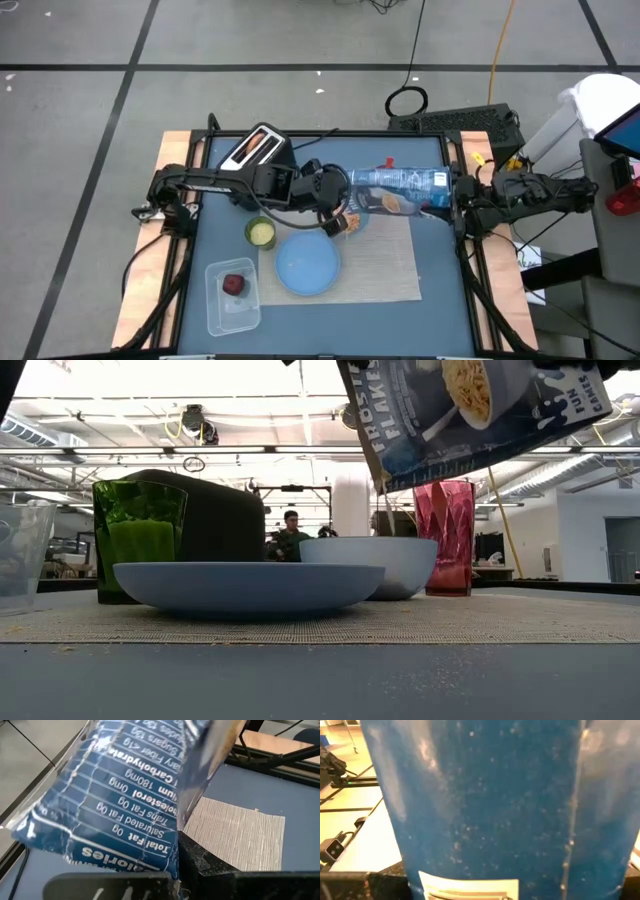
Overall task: Arrange a breakfast setting
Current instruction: Pour the cereal into the light blue bowl
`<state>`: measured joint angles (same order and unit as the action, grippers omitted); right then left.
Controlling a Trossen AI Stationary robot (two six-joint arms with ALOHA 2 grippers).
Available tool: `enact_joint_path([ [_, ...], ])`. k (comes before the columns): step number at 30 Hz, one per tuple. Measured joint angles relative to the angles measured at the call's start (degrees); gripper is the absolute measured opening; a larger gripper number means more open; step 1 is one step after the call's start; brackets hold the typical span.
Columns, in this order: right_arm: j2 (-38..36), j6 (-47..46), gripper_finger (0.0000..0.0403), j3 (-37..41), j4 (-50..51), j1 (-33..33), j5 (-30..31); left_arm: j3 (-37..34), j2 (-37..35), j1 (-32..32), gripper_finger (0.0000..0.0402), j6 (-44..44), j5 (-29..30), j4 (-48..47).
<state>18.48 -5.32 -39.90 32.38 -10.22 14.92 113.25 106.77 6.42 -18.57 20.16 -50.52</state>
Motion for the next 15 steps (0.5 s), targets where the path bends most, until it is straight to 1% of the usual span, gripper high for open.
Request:
enact_joint_path([
  [15,0.04,-0.14,0.0276,-0.02,-3.17,0.0,0.33,0.0,0.07,-0.02,0.0005,0.04,-0.22,-0.35],
])
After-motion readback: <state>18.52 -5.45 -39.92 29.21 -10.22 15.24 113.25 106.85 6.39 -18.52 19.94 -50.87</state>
